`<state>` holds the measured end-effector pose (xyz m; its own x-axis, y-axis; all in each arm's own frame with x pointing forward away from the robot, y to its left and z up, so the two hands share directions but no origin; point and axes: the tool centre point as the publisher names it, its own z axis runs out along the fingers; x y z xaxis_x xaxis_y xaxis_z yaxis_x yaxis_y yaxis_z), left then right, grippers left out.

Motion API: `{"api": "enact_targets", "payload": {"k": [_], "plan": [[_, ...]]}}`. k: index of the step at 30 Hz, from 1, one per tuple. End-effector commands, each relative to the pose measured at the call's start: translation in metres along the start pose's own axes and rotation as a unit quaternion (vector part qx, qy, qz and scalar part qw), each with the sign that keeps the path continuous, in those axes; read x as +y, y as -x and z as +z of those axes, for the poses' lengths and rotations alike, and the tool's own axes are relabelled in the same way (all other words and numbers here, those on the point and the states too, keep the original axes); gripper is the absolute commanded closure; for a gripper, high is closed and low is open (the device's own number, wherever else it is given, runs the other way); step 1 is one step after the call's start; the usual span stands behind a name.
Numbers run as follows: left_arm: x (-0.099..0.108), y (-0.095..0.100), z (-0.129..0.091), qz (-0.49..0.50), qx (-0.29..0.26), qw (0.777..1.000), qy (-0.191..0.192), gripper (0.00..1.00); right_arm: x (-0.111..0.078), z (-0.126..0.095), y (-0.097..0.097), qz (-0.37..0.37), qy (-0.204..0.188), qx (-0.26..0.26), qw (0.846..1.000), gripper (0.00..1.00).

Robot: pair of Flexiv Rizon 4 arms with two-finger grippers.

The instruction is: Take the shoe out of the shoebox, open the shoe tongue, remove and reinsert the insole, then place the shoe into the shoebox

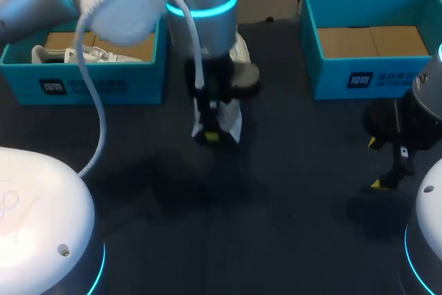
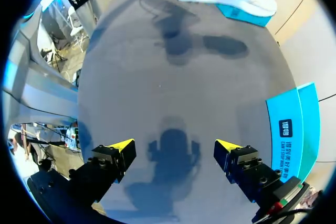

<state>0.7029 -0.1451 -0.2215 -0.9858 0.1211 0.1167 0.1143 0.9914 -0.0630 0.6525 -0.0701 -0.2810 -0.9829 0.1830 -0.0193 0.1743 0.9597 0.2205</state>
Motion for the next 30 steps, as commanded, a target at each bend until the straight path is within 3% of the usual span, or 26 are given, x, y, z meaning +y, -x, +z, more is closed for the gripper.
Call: {"api": "enact_targets", "payload": {"k": [1,6,11,16,20,21,30], "plan": [[0.014,0.004,-0.074,-0.010,-0.009,1.000,0.002,1.00,0.000,0.001,-0.001,0.000,0.000,-0.001,1.000,0.00],[0.036,0.015,-0.102,-0.042,-0.024,0.999,0.003,1.00,0.000,0.001,-0.001,0.000,0.000,-0.001,1.000,0.00],[0.066,0.029,-0.125,-0.049,-0.003,0.999,-0.002,1.00,0.000,0.001,-0.001,0.000,0.000,-0.001,1.000,0.00],[0.098,0.051,-0.136,-0.070,0.013,0.997,0.000,1.00,0.000,0.001,-0.001,0.000,0.000,-0.001,1.000,0.00],[0.124,0.071,-0.143,-0.090,0.029,0.995,0.030,1.00,0.000,0.001,-0.001,0.000,0.000,-0.001,1.000,0.00],[0.132,0.076,-0.145,-0.106,0.025,0.994,0.015,1.00,0.000,0.001,-0.001,0.000,0.000,-0.001,1.000,0.00],[0.132,0.076,-0.145,-0.106,0.025,0.994,0.015,1.00,0.000,0.001,-0.001,0.000,0.000,-0.001,1.000,0.00]]}}
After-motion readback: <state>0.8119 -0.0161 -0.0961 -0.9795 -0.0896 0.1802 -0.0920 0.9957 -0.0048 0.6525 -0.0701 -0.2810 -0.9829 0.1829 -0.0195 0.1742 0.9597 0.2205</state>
